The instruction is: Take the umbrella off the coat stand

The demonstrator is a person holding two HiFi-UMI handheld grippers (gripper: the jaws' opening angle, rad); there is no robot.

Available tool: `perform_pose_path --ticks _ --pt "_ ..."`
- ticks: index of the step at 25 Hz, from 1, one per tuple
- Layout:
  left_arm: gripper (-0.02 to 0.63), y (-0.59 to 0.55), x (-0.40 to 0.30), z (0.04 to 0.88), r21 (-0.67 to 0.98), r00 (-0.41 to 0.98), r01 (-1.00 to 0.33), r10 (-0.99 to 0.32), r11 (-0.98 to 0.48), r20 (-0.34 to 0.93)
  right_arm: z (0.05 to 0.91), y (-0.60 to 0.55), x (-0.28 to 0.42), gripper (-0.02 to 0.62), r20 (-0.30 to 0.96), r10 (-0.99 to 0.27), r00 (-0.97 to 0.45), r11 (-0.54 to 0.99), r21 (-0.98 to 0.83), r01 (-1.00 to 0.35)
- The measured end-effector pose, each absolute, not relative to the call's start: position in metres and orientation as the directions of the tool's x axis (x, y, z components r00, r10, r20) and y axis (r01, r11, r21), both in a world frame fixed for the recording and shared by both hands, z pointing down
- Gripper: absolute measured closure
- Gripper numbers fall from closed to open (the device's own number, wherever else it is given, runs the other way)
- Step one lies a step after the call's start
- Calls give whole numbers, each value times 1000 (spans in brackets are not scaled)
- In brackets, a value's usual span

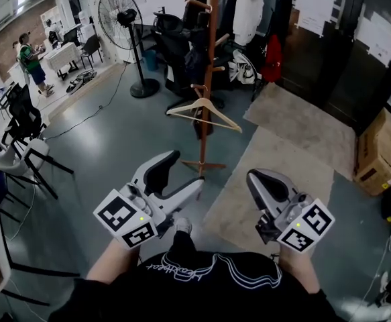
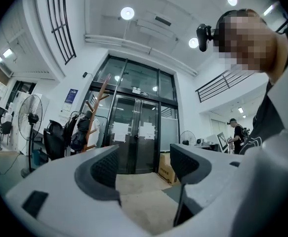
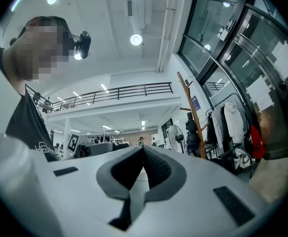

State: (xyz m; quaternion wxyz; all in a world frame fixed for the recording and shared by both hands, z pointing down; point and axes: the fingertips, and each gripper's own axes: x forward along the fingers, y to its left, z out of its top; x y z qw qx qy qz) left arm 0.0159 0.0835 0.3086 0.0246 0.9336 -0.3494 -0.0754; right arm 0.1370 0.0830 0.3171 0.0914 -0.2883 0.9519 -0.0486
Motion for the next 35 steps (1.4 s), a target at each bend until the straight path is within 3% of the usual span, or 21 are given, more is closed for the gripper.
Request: perform_pose_path --ticks 20,35 --pt "282 -187 -66 312 97 814 -572 -579 -814 -55 315 -164 61 592 -96 -689 -718 720 -202 -664" --pt "259 -300 -66 326 8 793 -609 -609 -793 -2 334 -228 53 592 -64 -724 -687 680 -231 -696"
